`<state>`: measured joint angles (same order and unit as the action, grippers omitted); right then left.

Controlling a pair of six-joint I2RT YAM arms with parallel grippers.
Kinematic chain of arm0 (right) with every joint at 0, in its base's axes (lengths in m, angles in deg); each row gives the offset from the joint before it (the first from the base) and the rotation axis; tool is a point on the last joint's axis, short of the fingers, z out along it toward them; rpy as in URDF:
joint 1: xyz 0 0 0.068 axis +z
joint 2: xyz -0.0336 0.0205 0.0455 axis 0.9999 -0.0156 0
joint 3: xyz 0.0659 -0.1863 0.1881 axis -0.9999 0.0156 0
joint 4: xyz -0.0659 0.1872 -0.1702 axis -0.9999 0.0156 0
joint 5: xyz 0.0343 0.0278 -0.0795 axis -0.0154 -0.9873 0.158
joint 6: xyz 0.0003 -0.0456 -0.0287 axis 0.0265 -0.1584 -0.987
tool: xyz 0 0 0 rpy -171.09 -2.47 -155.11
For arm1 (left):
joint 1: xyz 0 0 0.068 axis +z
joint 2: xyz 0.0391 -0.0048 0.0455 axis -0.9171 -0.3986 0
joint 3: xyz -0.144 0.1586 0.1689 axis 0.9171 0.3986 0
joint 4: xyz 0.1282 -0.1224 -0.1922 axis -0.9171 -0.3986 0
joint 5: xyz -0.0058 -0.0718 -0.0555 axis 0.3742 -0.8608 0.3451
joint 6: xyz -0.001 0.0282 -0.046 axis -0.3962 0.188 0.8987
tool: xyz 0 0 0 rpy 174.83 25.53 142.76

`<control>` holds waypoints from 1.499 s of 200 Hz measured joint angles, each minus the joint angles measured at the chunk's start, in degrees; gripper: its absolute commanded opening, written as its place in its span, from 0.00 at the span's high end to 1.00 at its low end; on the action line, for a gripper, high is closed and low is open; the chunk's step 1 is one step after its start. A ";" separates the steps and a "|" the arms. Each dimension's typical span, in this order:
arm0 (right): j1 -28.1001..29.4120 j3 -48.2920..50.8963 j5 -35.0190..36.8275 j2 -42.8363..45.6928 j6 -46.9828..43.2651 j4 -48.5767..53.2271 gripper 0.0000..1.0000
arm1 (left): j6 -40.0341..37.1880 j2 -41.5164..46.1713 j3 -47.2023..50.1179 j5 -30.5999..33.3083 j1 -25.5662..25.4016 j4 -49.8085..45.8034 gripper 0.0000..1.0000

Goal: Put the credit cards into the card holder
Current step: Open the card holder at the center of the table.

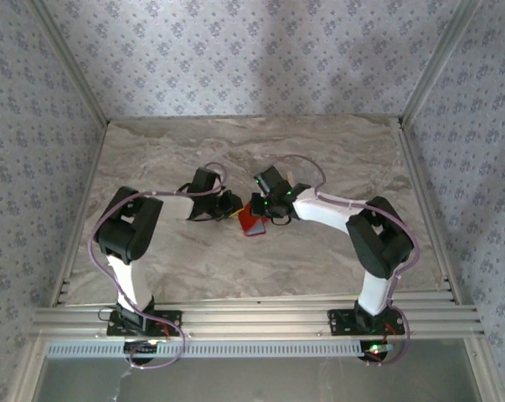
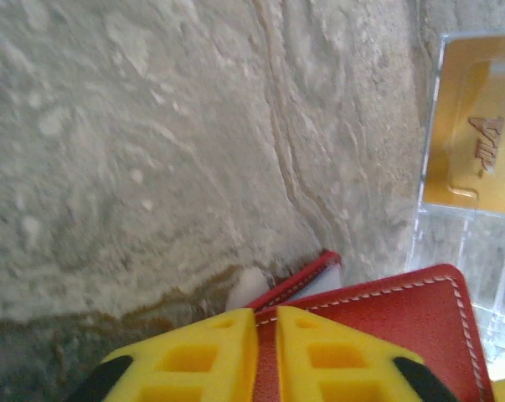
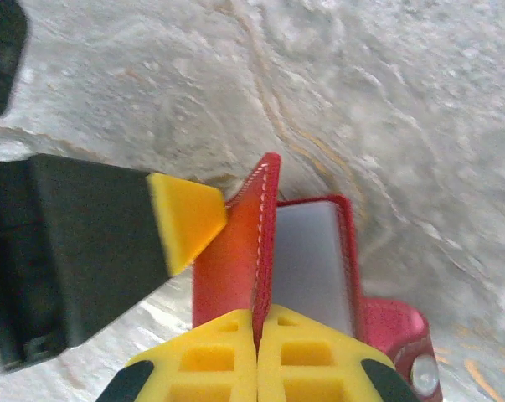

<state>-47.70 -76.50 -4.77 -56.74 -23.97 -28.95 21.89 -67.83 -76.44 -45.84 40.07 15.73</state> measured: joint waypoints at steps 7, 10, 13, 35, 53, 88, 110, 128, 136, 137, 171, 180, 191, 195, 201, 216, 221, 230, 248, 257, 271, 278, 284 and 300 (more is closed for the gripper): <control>0.70 0.09 1.86 0.61 -0.37 1.62 1.00 | 0.00 0.90 0.96 0.07 0.02 -0.07 0.70; 1.14 0.09 3.08 1.09 -0.63 2.67 1.00 | -0.35 1.36 1.42 0.28 0.09 -0.35 0.69; 1.57 0.07 4.13 1.49 -0.79 3.61 1.00 | 0.13 1.70 1.95 0.35 0.24 -0.31 0.69; 4.81 -0.59 12.94 5.07 -1.92 11.13 1.00 | -0.13 3.96 3.96 1.33 1.27 -0.79 0.68; 7.48 -3.50 20.09 5.38 -2.34 17.11 1.00 | -0.15 5.22 5.16 1.73 2.25 -1.55 0.68; 12.72 -11.87 29.55 -0.20 -2.49 24.81 0.99 | 0.31 6.27 6.43 1.29 4.22 -1.97 0.68; 15.39 -16.83 31.89 -6.21 -2.51 27.26 0.91 | 0.50 6.38 6.45 1.27 4.74 -2.67 0.67; 16.76 -18.40 31.67 -9.14 -3.17 27.45 0.83 | 0.61 6.51 6.45 1.25 5.11 -3.23 0.67; 17.00 -18.38 30.38 -9.27 -3.76 27.21 0.80 | 0.72 6.69 6.45 1.25 5.44 -3.54 0.66; 17.00 -18.38 30.05 -9.27 -3.76 27.12 0.80 | 0.72 6.69 6.45 1.25 5.46 -3.54 0.66; 15.23 -15.21 19.69 -8.41 -5.62 20.11 0.68 | 0.94 6.93 6.47 0.63 6.38 -4.24 0.64; 14.34 -13.55 16.81 -8.04 -5.81 17.90 0.65 | 0.94 6.99 6.47 0.57 6.58 -4.42 0.64; 13.14 -11.52 13.51 -7.69 -6.03 15.23 0.60 | 0.94 7.10 6.47 0.48 6.86 -4.68 0.64; 12.68 -10.80 12.20 -7.61 -6.29 14.21 0.59 | 0.94 7.13 6.49 0.42 6.97 -4.79 0.63; 12.07 -9.86 10.56 -7.58 -6.40 12.90 0.56 | 0.94 7.21 6.56 0.35 7.19 -4.83 0.63; 10.56 -7.50 6.23 -7.58 -7.02 9.33 0.49 | 0.92 7.65 6.93 0.39 7.69 -5.05 0.62; 10.12 -6.86 5.03 -7.58 -6.91 8.33 0.47 | 0.92 7.80 7.04 0.39 7.89 -5.18 0.62; 9.27 -5.64 2.21 -7.58 -7.08 6.34 0.44 | 0.90 8.04 7.17 0.35 8.33 -5.42 0.61; 7.93 -3.85 -2.23 -7.58 -6.84 2.86 0.39 | 0.68 8.66 7.34 0.48 8.92 -6.27 0.60; 7.28 -2.89 -4.26 -7.39 -6.78 0.98 0.37 | 0.42 8.98 7.48 0.76 9.14 -6.73 0.60; 6.19 -1.49 -7.56 -7.06 -6.34 -2.01 0.36 | -0.37 9.81 7.58 1.84 9.18 -8.04 0.61; 5.73 -0.94 -8.94 -7.06 -6.12 -3.52 0.37 | -0.92 10.29 7.58 2.58 8.92 -8.90 0.63; 5.31 -0.35 -10.16 -7.06 -5.68 -4.98 0.37 | -1.53 10.71 7.58 3.30 8.57 -9.84 0.65; 4.28 1.07 -12.94 -7.06 -4.61 -8.31 0.41 | -2.86 11.65 7.43 5.18 6.78 -12.17 0.73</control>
<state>-43.42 -75.42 -17.71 -63.80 -28.58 -37.25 19.03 -56.18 -69.01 -40.66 46.85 3.56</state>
